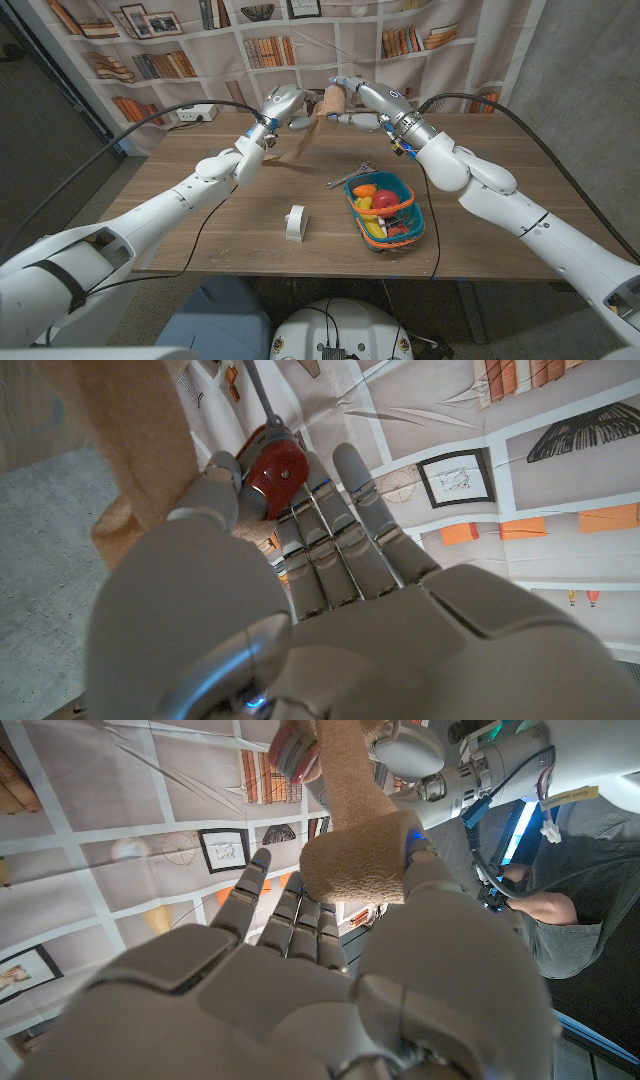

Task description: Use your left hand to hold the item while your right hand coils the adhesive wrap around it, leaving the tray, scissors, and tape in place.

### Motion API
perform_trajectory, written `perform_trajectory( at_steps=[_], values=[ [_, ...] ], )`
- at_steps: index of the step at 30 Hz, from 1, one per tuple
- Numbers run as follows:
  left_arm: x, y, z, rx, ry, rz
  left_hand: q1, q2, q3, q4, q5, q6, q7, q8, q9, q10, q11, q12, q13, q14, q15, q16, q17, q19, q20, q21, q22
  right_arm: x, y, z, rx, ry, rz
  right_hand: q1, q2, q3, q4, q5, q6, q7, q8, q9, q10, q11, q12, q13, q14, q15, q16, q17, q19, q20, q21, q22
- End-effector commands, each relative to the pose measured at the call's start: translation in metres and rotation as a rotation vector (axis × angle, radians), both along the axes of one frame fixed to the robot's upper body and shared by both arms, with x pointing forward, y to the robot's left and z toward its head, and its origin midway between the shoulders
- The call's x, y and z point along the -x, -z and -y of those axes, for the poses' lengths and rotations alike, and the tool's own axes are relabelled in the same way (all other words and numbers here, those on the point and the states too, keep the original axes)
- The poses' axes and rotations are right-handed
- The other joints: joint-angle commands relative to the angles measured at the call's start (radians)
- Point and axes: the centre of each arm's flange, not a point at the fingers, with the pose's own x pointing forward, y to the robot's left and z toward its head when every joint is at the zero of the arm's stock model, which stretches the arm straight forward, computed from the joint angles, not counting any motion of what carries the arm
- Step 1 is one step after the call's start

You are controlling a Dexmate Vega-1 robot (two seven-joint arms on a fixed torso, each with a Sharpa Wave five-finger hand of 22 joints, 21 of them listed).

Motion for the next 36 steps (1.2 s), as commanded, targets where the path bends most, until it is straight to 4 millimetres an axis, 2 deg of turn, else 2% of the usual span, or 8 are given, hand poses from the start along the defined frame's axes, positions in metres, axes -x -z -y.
perform_trajectory(
  at_steps=[1, 8, 12, 24, 27, 32, 34, 36],
  values=[
    [-0.008, 0.009, 0.001, -0.067, 0.017, -0.055, 0.143, 0.15, 0.042, 0.032, 0.002, 0.017, -0.02, 0.002, 0.004, 0.01, -0.008, 0.009, 0.004, 0.005, -0.001, 0.005, 0.003, -0.003, -0.003, 0.005, 0.002, 0.004, -0.008, -0.015, -0.009, 0.002, 0.018, 0.004, 0.007, 0.005, -0.001, -0.005, 0.003, -0.006, 0.001, 0.005, 0.062, -0.06, -0.002, 0.002, -0.001, -0.038, -0.003, 0.0, -0.002, 0.001, 0.001, 0.003],
    [-0.011, 0.014, 0.003, -0.105, 0.042, -0.081, 0.143, 0.15, 0.042, 0.032, 0.002, 0.017, -0.02, 0.002, 0.004, 0.005, -0.007, 0.008, 0.006, 0.005, -0.002, 0.006, 0.003, -0.005, -0.003, 0.005, 0.002, 0.004, -0.009, -0.022, -0.033, 0.019, 0.014, 0.003, 0.007, 0.004, -0.001, -0.005, 0.003, -0.007, 0.002, 0.006, 0.063, -0.07, -0.003, 0.001, -0.002, -0.037, -0.003, 0.0, -0.003, 0.001, 0.001, 0.003],
    [-0.014, 0.017, 0.005, -0.128, 0.061, -0.091, 0.143, 0.151, 0.042, 0.033, 0.002, 0.017, -0.02, 0.002, 0.004, 0.004, -0.005, 0.008, 0.007, 0.004, -0.001, 0.006, 0.003, -0.005, -0.003, 0.006, 0.002, 0.004, -0.007, -0.025, -0.049, 0.038, 0.011, 0.004, 0.006, 0.004, -0.001, -0.005, 0.0, -0.005, 0.0, 0.006, 0.069, -0.05, 0.0, 0.002, -0.001, -0.037, -0.003, -0.001, -0.004, 0.002, 0.001, 0.003],
    [-0.013, 0.023, 0.005, -0.156, 0.115, -0.097, 0.143, 0.15, 0.043, 0.032, 0.001, 0.016, -0.02, 0.001, 0.005, 0.004, -0.005, 0.008, 0.007, 0.001, -0.002, 0.005, 0.003, -0.008, -0.003, 0.007, 0.001, 0.004, -0.004, -0.032, -0.082, 0.095, 0.002, 0.003, 0.006, 0.004, -0.001, -0.005, -0.002, -0.003, -0.001, 0.006, 0.072, -0.044, 0.002, 0.004, 0.0, -0.038, -0.004, -0.002, -0.004, 0.002, 0.001, 0.003],
    [-0.012, 0.024, 0.002, -0.149, 0.123, -0.097, 0.143, 0.15, 0.043, 0.033, 0.001, 0.016, -0.02, 0.001, 0.005, 0.002, -0.005, 0.007, 0.007, 0.0, -0.002, 0.005, 0.003, -0.007, -0.003, 0.008, 0.001, 0.003, -0.004, -0.034, -0.083, 0.11, 0.001, 0.001, 0.006, 0.003, 0.001, -0.006, 0.002, -0.003, 0.001, 0.006, 0.068, -0.057, 0.0, 0.004, 0.001, -0.037, -0.004, -0.001, -0.003, 0.001, 0.002, 0.003],
    [-0.011, 0.029, -0.003, -0.144, 0.128, -0.092, 0.142, 0.15, 0.042, 0.033, 0.001, 0.016, -0.023, 0.001, 0.005, 0.002, -0.005, 0.007, 0.006, 0.002, -0.002, 0.006, 0.004, -0.008, -0.003, 0.009, 0.001, 0.0, -0.002, -0.036, -0.082, 0.141, -0.007, 0.001, 0.006, 0.003, 0.001, -0.006, 0.002, -0.002, 0.0, 0.006, 0.069, -0.053, 0.001, 0.005, 0.001, -0.037, -0.004, -0.002, -0.003, 0.0, 0.002, 0.003],
    [-0.01, 0.029, -0.005, -0.136, 0.127, -0.092, 0.142, 0.15, 0.042, 0.033, 0.001, 0.016, -0.023, 0.001, 0.005, 0.002, -0.006, 0.007, 0.007, 0.002, -0.002, 0.006, 0.004, -0.008, -0.003, 0.009, 0.001, -0.001, -0.004, -0.036, -0.083, 0.15, -0.008, -0.002, 0.007, 0.002, 0.002, -0.006, 0.004, -0.004, 0.001, 0.006, 0.062, -0.081, -0.003, 0.003, 0.001, -0.037, -0.004, -0.002, -0.003, 0.0, 0.002, 0.003],
    [-0.009, 0.03, -0.008, -0.134, 0.126, -0.09, 0.142, 0.15, 0.043, 0.033, 0.001, 0.016, -0.023, 0.0, 0.005, 0.003, -0.005, 0.007, 0.006, 0.002, -0.002, 0.006, 0.004, -0.008, -0.003, 0.009, 0.001, -0.003, -0.006, -0.035, -0.086, 0.152, -0.007, -0.003, 0.007, 0.002, 0.003, -0.006, 0.005, -0.004, 0.001, 0.006, 0.063, -0.074, -0.002, 0.003, 0.001, -0.036, -0.004, -0.001, -0.002, -0.001, 0.002, 0.003]
  ],
)
